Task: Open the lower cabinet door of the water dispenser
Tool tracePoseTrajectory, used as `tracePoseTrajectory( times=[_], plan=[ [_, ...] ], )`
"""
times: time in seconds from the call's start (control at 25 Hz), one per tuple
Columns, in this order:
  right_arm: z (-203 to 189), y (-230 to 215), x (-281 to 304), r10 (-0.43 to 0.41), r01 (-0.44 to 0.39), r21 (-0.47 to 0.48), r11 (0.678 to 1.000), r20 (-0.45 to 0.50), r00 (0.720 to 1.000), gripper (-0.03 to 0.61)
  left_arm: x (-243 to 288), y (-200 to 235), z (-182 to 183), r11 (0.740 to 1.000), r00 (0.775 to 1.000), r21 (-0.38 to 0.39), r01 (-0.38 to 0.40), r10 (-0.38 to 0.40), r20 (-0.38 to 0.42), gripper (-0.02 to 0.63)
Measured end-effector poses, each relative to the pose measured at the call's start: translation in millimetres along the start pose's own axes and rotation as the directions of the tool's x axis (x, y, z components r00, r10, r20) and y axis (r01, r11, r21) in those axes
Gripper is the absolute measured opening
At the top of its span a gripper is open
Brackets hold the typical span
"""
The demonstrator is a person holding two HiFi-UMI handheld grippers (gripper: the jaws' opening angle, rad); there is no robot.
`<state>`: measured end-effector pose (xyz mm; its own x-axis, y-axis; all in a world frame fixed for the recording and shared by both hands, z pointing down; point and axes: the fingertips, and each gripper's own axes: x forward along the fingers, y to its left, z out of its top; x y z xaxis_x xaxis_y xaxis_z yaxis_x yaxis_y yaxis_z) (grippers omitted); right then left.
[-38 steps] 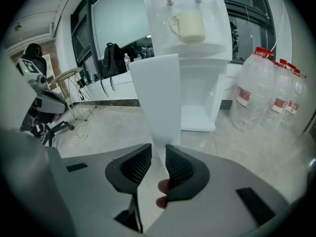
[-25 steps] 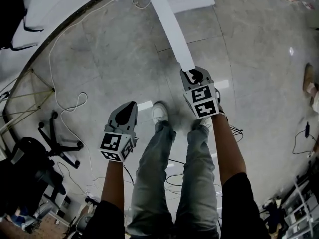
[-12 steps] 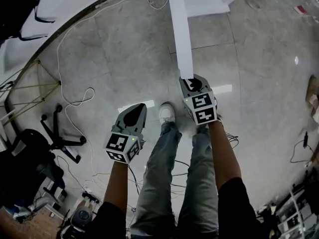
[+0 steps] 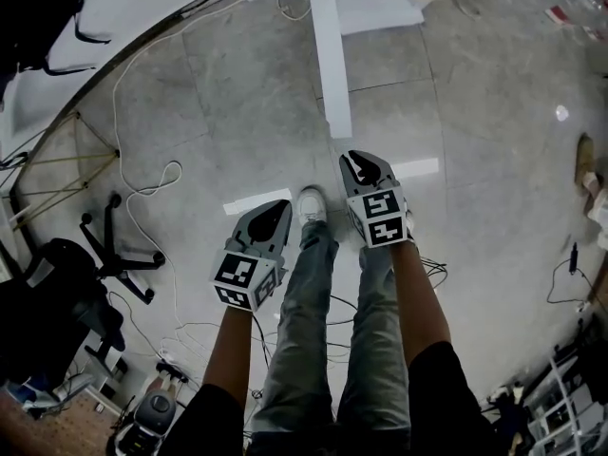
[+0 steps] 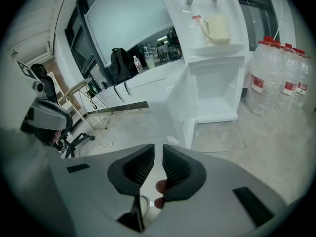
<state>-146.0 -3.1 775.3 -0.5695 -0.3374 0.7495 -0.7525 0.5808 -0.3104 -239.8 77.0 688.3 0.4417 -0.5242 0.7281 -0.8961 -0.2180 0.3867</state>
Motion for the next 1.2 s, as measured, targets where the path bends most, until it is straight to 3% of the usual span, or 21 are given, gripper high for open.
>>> tracePoseTrajectory(
  times=[0.24, 0.6, 1.2],
  plan=[
    [36.0, 3.6, -64.9, -0.015, 0.016, -0.016, 1.000, 0.084, 0.996, 0.061, -20.9, -34.7, 35.1, 1.000, 1.000, 0.029, -0.001, 0.000, 0.025, 0.012],
    [86.6, -11.5, -153.3, -0.043, 0.055, -0.110, 0.992, 0.110, 0.993, 0.020, -40.1, -87.8, 96.9, 0.998, 0.998, 0.069, -0.003, -0.002, 0.068, 0.012],
    [170.7, -37.2, -293.2, -0.124, 0.149, -0.083, 0.985, 0.247, 0.961, 0.015, -83.2, -166.2, 210.3, 0.989, 0.983, 0.142, -0.044, 0.017, 0.185, 0.012]
  ],
)
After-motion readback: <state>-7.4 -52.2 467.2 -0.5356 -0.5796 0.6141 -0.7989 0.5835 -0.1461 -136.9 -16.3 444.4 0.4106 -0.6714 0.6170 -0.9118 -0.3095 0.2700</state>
